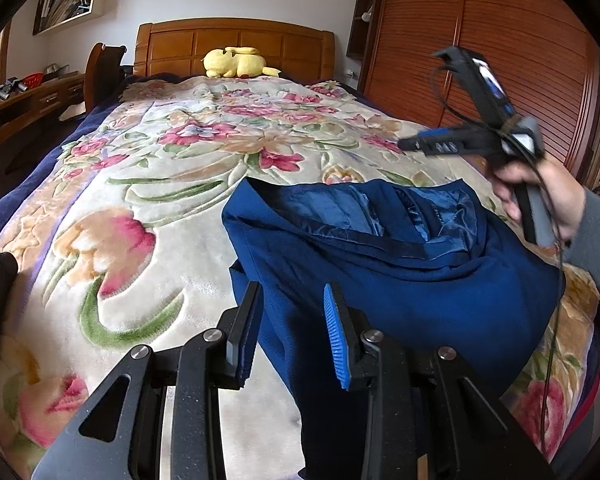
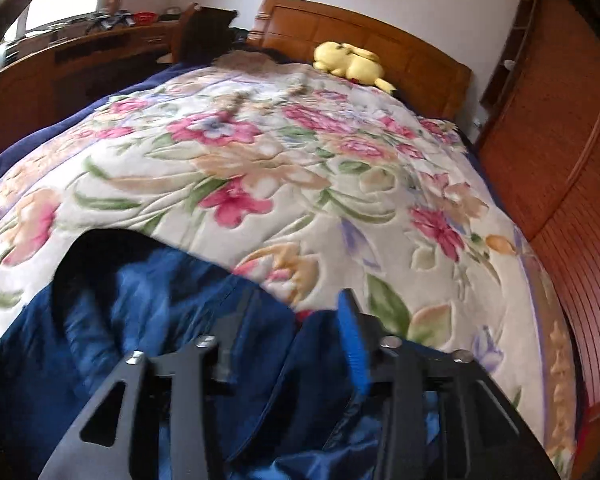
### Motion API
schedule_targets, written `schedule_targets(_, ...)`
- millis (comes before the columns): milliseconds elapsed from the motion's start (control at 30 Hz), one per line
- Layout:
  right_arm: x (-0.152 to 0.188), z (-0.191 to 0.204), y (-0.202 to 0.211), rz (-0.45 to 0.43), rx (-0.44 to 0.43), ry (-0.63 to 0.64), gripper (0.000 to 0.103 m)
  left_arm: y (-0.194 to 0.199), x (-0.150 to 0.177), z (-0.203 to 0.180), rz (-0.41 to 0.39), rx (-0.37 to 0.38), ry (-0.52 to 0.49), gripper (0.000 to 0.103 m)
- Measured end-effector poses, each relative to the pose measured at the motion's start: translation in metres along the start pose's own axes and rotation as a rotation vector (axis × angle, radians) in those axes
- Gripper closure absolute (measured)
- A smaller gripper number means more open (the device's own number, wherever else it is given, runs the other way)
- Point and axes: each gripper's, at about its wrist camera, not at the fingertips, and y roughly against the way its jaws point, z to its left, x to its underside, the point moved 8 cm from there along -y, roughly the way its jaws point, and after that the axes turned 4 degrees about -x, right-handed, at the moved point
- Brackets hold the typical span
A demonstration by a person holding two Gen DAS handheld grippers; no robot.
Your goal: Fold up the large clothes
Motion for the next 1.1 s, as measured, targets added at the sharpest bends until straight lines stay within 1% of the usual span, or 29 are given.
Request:
schedule_targets(67, 0.012, 0.010, 0.006, 0.015, -0.066, 0.032, 0.059, 0.000, 0.000, 0.000, -0.001, 0.001, 0.000, 0.071)
schedule_targets(200, 0.046, 0.046, 0.021, 0.043, -0.152, 0.123, 0.059, 0.001, 0.000, -0.001, 0.000, 0.001, -0.003, 0.071)
schedule_targets(300, 0.069, 0.068, 0.026, 0.075, -0.220, 0.144, 0.059, 0.000, 0.000, -0.003, 0.002, 0.002, -0.008, 0.071)
schedule_targets(400, 0.086, 0.082, 0.026, 0.102, -0.269, 0.160, 0.059, 0.000, 0.000, -0.003, 0.002, 0.002, -0.009, 0.071)
schedule_targets(467, 0.096, 0.089, 0.025, 0.121, -0.284, 0.176, 0.059, -0.001, 0.000, -0.004, 0.002, 0.001, -0.008, 0.071)
schedule_targets(567, 0.103, 0.093, 0.021, 0.143, -0.291, 0.197, 0.059, 0.000, 0.000, -0.004, 0.001, 0.002, -0.009, 0.071)
schedule_targets(633, 0.104, 0.087, 0.017, 0.166, -0.285, 0.209, 0.059, 0.000, 0.000, -0.005, 0.000, 0.002, -0.008, 0.071)
schedule_targets(767, 0.105, 0.085, 0.006, 0.200, -0.226, 0.235, 0.059, 0.000, 0.000, -0.004, 0.001, 0.002, -0.009, 0.071)
schedule_targets(833, 0.102, 0.081, 0.003, 0.200, -0.211, 0.228, 0.059, -0.001, 0.001, -0.005, 0.001, 0.003, -0.009, 0.071)
schedule_targets(867, 0.100, 0.079, 0.001, 0.200, -0.205, 0.229, 0.061, -0.001, 0.001, -0.005, 0.002, 0.003, -0.008, 0.071)
schedule_targets(900, 0.099, 0.077, -0.001, 0.195, -0.192, 0.239, 0.080, -0.001, 0.001, -0.005, 0.004, 0.004, -0.007, 0.071)
schedule_targets(933, 0.098, 0.076, -0.004, 0.194, -0.182, 0.260, 0.087, -0.002, 0.001, -0.005, 0.007, 0.004, -0.007, 0.071)
schedule_targets(1000, 0.095, 0.072, -0.005, 0.195, -0.148, 0.282, 0.093, -0.004, 0.002, -0.006, 0.013, 0.004, -0.010, 0.071)
schedule_targets(1100, 0.077, 0.062, -0.010, 0.159, -0.122, 0.280, 0.094, -0.004, 0.002, -0.007, 0.013, 0.004, -0.012, 0.071)
